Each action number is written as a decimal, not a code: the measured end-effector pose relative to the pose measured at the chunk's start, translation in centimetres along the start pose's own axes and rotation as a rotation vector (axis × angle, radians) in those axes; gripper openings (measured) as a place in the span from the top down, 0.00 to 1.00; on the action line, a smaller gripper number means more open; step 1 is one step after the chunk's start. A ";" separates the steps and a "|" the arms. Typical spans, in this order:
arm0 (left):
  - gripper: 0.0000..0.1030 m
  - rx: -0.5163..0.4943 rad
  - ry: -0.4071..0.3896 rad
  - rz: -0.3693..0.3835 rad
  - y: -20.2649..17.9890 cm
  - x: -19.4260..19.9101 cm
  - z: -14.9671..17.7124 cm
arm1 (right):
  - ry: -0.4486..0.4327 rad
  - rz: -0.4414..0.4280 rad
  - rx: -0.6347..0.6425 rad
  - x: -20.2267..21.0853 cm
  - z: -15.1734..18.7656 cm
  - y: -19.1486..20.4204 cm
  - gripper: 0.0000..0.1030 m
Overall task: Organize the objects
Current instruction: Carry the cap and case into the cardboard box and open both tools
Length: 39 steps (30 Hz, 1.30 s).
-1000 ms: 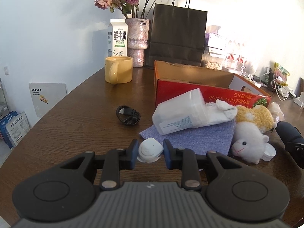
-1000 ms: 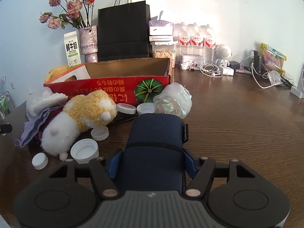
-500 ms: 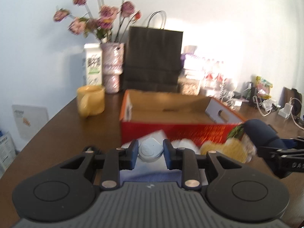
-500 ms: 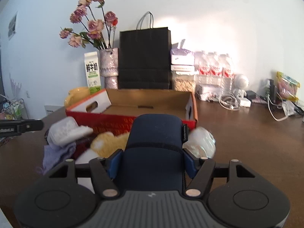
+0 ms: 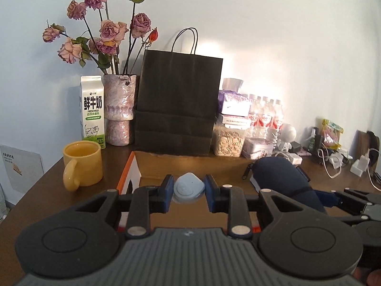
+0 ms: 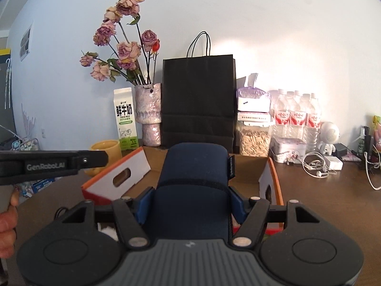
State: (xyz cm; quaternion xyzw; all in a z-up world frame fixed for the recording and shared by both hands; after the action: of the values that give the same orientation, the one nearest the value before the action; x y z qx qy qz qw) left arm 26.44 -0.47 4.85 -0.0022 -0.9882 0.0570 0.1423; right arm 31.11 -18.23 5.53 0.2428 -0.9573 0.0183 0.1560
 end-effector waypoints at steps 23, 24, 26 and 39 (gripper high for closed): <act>0.00 0.049 0.114 -0.040 1.4 -10.3 1.1 | 0.138 0.063 -0.028 -11.3 1.5 -3.5 0.13; 0.00 0.046 0.093 -0.062 1.5 -10.1 0.9 | 0.127 0.073 -0.021 -11.0 1.4 -3.5 0.01; 0.00 0.031 0.087 -0.076 1.5 -9.8 0.6 | 0.110 0.079 -0.026 -10.5 1.1 -3.7 0.00; 0.00 0.028 0.056 -0.064 0.8 -8.5 -0.4 | 0.064 0.084 -0.026 -8.8 0.3 -3.9 0.00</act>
State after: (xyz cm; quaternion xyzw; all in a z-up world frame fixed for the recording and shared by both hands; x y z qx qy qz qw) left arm 34.71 0.20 2.70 0.0297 -0.9825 0.0663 0.1715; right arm 40.19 -17.62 2.36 0.1996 -0.9613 0.0200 0.1889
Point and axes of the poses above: each gripper's, at about its wrist camera, not at the fingertips, and x roughly against the way its jaws point, y to its left, z to its underside, the point moved 8 cm from there along -x, roughly the way its jaws point, and after that the axes turned 3 degrees about -y, right-handed, at the moved point
